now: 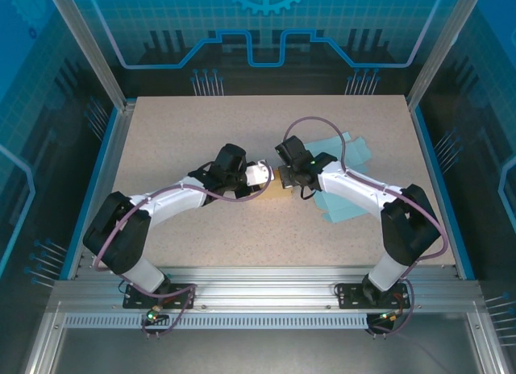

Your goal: Fold the paper box

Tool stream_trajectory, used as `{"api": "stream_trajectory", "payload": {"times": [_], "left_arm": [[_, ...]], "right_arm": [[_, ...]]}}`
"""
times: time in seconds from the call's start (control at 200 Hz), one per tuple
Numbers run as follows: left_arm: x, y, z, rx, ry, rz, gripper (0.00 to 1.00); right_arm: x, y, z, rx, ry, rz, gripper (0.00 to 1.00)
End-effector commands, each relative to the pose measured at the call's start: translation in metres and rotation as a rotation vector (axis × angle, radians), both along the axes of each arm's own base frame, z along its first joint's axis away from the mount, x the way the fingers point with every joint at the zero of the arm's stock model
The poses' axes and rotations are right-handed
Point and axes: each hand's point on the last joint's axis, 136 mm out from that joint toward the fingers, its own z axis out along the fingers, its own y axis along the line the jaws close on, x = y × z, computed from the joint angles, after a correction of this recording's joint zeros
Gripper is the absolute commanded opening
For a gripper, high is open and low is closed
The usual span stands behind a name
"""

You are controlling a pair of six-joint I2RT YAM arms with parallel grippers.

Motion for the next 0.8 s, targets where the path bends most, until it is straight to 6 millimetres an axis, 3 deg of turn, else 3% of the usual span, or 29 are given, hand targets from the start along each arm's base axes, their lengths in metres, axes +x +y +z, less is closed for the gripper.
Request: {"api": "stream_trajectory", "payload": {"times": [0.0, 0.075, 0.29, 0.42, 0.61, 0.795], "left_arm": [[0.0, -0.002, -0.003, 0.018, 0.025, 0.009, 0.37], [0.0, -0.002, -0.006, 0.029, 0.039, 0.01, 0.37], [-0.001, 0.0, -0.01, 0.043, 0.045, 0.015, 0.37], [-0.001, 0.0, -0.011, 0.046, 0.05, 0.018, 0.37], [-0.002, 0.001, -0.012, 0.049, 0.053, 0.02, 0.38], [-0.004, 0.002, -0.015, 0.055, 0.057, 0.021, 0.38]], "right_arm": [[-0.022, 0.01, -0.007, 0.031, 0.077, 0.047, 0.05], [-0.022, 0.011, -0.006, 0.04, 0.078, 0.048, 0.09], [-0.025, 0.01, 0.012, 0.087, 0.055, 0.054, 0.34], [-0.026, 0.007, 0.023, 0.122, 0.042, 0.054, 0.41], [-0.025, -0.007, 0.036, 0.162, 0.026, 0.004, 0.44], [-0.01, -0.016, 0.05, 0.3, 0.035, -0.045, 0.46]]}}
